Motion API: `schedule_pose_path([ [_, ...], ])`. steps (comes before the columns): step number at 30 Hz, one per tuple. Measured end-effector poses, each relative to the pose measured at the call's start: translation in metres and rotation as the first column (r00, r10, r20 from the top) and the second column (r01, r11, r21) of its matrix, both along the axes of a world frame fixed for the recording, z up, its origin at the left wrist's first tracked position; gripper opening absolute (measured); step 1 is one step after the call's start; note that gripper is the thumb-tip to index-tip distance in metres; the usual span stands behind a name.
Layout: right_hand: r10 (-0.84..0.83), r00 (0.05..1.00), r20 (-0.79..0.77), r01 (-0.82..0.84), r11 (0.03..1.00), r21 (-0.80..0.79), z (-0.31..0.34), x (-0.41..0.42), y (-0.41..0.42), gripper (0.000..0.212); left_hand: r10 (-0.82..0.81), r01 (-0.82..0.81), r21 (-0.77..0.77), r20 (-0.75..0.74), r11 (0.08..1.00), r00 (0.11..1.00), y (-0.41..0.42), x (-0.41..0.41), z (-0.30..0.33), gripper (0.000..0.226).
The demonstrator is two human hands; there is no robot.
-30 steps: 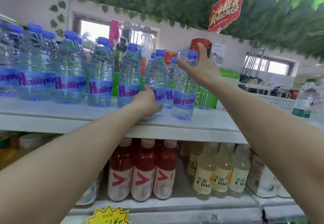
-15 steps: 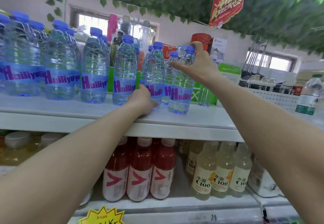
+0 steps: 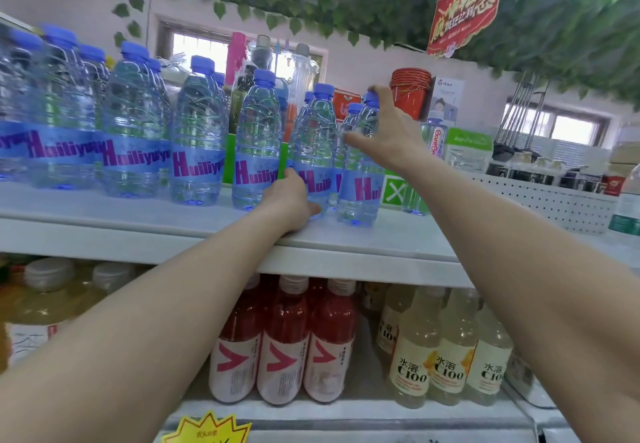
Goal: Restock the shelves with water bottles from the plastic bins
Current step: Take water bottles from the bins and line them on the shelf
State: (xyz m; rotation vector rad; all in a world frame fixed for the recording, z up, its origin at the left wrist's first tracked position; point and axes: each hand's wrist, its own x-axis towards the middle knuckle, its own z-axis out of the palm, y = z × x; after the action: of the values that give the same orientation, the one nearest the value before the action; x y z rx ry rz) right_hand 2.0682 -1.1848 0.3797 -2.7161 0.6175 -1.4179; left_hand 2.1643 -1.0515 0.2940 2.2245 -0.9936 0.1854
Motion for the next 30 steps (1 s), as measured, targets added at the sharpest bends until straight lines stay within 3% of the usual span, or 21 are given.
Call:
schedule_pose_path([
  [14,-0.031,0.999,-0.008,0.031,0.999,0.026,-0.006,0.002,-0.005,0.086,0.019,-0.019,0.034,0.016,0.999,1.0,-0.001,-0.001,0.0,0.086],
  [21,-0.086,0.986,-0.146,0.068,0.99,-0.128,-0.013,-0.039,0.002,0.069,0.077,-0.095,0.139,0.131,0.986,0.988,0.012,-0.02,0.006,0.063],
  [24,-0.136,0.974,-0.181,0.097,0.973,-0.209,-0.024,-0.076,0.007,0.062,0.098,-0.118,0.105,0.183,0.987,0.978,0.025,-0.044,0.01,0.05],
  [30,-0.197,0.955,-0.224,0.129,0.95,-0.284,-0.063,-0.162,0.018,0.054,0.097,-0.081,-0.057,0.379,0.995,0.92,0.049,-0.122,-0.005,0.054],
])
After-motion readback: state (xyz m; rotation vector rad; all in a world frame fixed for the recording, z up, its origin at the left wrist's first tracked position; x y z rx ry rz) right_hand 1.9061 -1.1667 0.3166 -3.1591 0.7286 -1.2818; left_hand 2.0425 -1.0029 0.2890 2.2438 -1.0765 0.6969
